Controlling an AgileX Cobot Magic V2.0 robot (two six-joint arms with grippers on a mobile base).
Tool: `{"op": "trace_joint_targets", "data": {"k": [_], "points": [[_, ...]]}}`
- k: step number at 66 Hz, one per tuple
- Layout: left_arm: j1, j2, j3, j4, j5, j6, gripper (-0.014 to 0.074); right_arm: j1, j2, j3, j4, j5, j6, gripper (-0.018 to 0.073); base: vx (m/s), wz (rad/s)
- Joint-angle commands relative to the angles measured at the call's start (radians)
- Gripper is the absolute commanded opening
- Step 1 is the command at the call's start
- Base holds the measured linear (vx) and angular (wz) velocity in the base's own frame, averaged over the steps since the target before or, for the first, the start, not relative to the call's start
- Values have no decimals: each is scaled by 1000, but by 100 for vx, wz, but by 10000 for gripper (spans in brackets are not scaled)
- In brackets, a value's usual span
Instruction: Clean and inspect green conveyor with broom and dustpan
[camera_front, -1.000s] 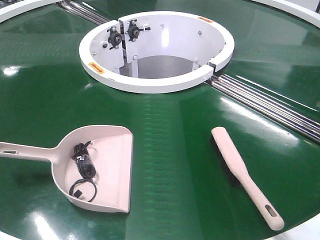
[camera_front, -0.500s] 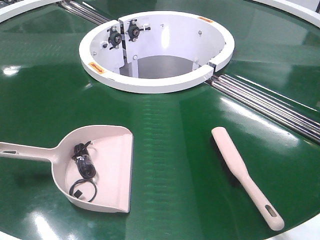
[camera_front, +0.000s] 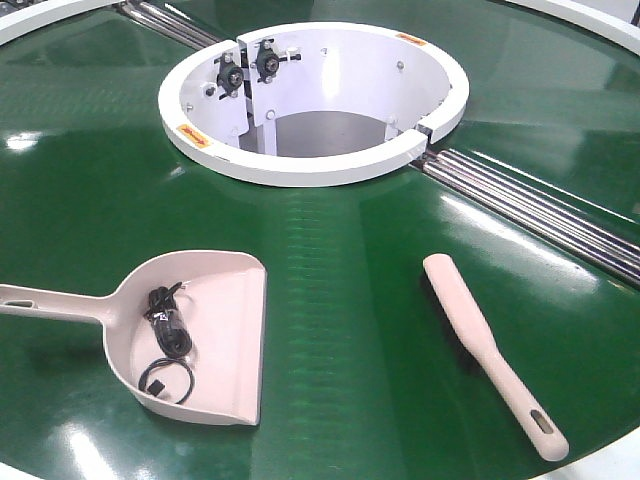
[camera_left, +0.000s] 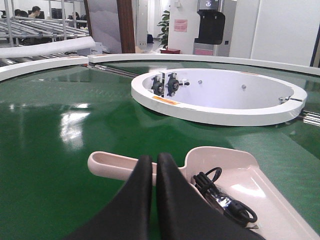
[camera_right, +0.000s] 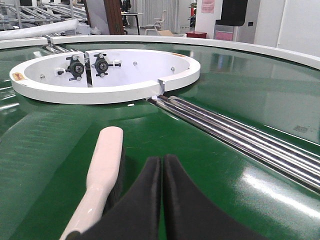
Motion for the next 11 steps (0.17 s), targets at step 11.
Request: {"op": "trace_joint_targets", "data": {"k": [11], "points": [[-4,-13,10,-1,-69,-9,-6,-6,-14,4,-9,-72,-1,-9,0,0]]}}
